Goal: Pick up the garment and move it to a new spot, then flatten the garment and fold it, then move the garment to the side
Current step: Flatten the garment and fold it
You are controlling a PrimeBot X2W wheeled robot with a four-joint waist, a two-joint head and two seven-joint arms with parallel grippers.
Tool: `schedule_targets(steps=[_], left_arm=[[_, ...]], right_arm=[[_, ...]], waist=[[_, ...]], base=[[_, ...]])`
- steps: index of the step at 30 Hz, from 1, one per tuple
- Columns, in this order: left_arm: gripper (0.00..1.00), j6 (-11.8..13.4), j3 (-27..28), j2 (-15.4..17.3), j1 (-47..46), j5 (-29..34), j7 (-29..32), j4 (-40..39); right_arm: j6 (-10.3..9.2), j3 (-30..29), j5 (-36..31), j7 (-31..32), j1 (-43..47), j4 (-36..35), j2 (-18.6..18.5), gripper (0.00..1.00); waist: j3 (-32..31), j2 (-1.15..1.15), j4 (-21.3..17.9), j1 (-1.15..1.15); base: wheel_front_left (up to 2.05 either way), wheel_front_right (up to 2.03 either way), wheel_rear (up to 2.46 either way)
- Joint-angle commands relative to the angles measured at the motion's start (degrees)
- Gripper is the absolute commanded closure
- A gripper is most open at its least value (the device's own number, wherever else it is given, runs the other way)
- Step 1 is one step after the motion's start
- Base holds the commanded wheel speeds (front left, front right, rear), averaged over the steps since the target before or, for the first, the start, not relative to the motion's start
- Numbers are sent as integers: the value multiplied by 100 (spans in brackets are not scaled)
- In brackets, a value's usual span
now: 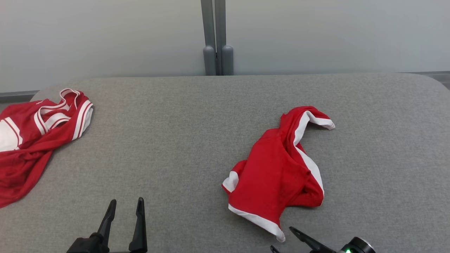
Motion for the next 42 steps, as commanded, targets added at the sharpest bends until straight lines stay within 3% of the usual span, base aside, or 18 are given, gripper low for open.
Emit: schedule_targets(steps=[1,12,13,14,15,19,22,26,32,36,42], left_arm=[[0,31,-20,8,-101,-46,-3,6],[0,89,-124,8,-152,-160,-3,10],[0,98,-126,8,-153,-167,-3,13],[0,98,-126,8,-164,-174,-3,19],[0,102,-127,8,-175,-186,-3,22],[0,117,-115,8,-208,-209,-3,3],[0,129,-101,8,-212,-191,-3,-6],[0,134,-143,8,-221,-225,-3,16],[0,193,-379,8,-335,-445,-3,55],[0,280,-618,9,-425,-577,-3,80],[0,382,-886,9,-517,-737,-3,117]], right_arm=[[-6,106,-58,-18,-106,137,27,0],[-6,-144,-467,-18,-494,833,359,0],[-7,-183,-488,-18,-525,910,391,39],[-7,-227,-478,-18,-545,983,419,54],[-7,-295,-501,-18,-593,1028,433,100],[-7,-843,-694,-19,-766,661,457,100],[-6,-843,-785,-14,-1081,226,334,100],[-7,-147,-586,524,-1922,-318,-146,100],[-6,1077,305,1451,-3790,-653,-990,100],[-8,1707,794,1719,-5020,-385,-1211,100],[-7,1999,1106,1568,-6387,412,-1067,100]], waist=[[38,0,66,0],[138,0,274,0],[147,0,283,0],[151,0,290,0],[153,0,298,0],[169,0,312,0],[154,0,296,0],[51,0,337,0],[-50,0,603,0],[-56,0,842,0],[-46,0,1143,0]], base=[[0,0,0],[0,0,0],[0,0,0],[0,0,0],[0,0,0],[0,0,0],[0,0,0],[0,0,0],[0,0,0],[0,0,0],[0,0,0]])
